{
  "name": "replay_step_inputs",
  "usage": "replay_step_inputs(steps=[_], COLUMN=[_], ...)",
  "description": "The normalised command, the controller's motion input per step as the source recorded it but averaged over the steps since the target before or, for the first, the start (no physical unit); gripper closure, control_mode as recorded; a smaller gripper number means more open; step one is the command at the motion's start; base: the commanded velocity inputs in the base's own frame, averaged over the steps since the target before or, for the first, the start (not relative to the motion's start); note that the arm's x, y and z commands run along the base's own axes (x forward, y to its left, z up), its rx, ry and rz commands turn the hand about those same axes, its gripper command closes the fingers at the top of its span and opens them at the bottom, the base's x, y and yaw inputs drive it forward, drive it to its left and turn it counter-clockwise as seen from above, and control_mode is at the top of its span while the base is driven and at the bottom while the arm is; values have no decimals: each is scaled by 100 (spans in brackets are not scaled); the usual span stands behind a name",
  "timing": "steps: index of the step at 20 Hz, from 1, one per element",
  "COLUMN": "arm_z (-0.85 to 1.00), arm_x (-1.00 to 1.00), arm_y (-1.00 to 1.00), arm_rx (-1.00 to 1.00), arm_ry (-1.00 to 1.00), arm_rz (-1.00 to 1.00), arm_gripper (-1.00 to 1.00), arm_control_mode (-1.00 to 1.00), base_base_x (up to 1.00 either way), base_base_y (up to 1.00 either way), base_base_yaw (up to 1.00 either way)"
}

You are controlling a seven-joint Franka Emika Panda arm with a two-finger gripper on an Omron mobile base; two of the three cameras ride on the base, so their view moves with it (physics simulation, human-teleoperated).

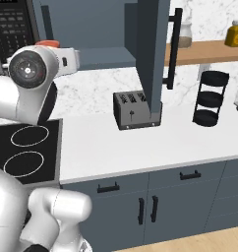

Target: Gather all objects into one cabinet and sort the glasses and bowls to opposite sides.

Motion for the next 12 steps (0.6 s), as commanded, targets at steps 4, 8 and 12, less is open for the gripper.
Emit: replay_step_inputs(steps=[4,8,12], arm_z=[-3,0,0], arm_x=[-11,0,0], arm_y=[0,0,0], arm_rx=[0,0,0], arm_ry=[0,0,0], arm_rz=[0,0,0], arm_gripper=[100,100,100], arm_control_mode=[100,100,100], base_base_x=[-41,-79,-82], base_base_y=[3,13,2], base_base_yaw=[0,0,0])
